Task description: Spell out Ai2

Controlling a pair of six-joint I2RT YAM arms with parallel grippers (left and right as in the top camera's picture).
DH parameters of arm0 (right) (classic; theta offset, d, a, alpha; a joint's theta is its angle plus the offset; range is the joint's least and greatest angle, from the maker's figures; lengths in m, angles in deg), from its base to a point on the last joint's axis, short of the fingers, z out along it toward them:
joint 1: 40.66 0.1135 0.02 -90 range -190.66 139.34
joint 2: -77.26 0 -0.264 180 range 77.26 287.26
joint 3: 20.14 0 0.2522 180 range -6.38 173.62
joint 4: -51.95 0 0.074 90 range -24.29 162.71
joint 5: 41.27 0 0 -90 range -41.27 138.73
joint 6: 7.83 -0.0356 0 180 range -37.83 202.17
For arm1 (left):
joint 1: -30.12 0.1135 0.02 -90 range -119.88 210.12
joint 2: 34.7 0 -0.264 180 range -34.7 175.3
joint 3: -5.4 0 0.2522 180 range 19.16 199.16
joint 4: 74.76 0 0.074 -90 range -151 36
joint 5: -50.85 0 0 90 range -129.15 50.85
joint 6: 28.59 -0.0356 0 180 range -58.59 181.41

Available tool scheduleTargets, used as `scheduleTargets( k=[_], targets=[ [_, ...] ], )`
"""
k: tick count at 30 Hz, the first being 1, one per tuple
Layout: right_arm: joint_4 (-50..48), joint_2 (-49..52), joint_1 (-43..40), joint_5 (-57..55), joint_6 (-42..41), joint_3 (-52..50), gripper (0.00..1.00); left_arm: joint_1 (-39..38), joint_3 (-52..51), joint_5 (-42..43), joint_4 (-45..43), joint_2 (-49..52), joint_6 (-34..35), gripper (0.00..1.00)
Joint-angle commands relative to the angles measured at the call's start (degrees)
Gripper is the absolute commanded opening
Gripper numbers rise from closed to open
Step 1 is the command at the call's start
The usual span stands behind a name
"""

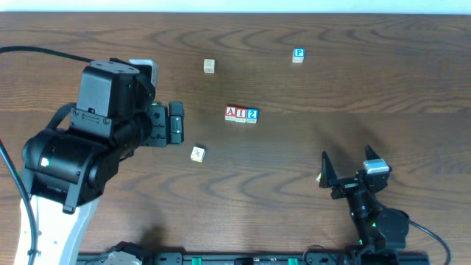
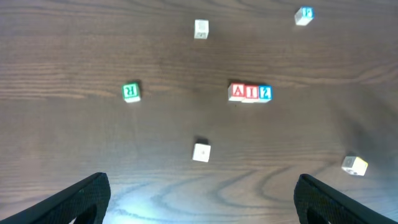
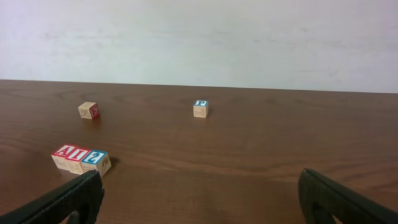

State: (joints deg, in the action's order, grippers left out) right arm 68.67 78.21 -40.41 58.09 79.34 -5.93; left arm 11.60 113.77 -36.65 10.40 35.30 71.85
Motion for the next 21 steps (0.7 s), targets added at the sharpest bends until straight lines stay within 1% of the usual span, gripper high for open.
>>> scheduleTargets(
  k=[1,4,6,10,13,16,21],
  targets=[
    [0.3,-0.6,0.3,-0.3,-1.0,-0.1,0.99,-0.7,1.1,-4.5,-0.1,-1.7,-1.1,0.95],
    [0.3,-0.6,0.3,-0.3,-1.0,-0.1,0.99,-0.7,1.1,-6.4,-1.3,-4.2,-2.9,0.96],
    [0.3,-0.6,0.3,-0.3,-1.0,-0.1,0.99,-0.7,0.9,-6.4,-3.4,-6.0,-5.7,0.95],
    [0.3,-0.6,0.3,-0.3,-1.0,-0.1,0.99,-0.7,-2.0,-6.3,-11.2,-11.5,-8.9,0.95],
    [0.3,-0.6,0.3,-0.3,-1.0,-0.1,0.99,-0.7,-7.7,-6.3,-18.8,-17.1,-12.2,0.95],
    [0.3,-0.6,0.3,-0.3,-1.0,-0.1,0.99,-0.6,-16.1,-6.3,-27.6,-23.9,-15.8,0.95],
    [0.3,-0.6,0.3,-0.3,-1.0,-0.1,0.99,-0.6,-32.1,-5.9,-47.1,-34.0,-20.1,0.96]
  ],
)
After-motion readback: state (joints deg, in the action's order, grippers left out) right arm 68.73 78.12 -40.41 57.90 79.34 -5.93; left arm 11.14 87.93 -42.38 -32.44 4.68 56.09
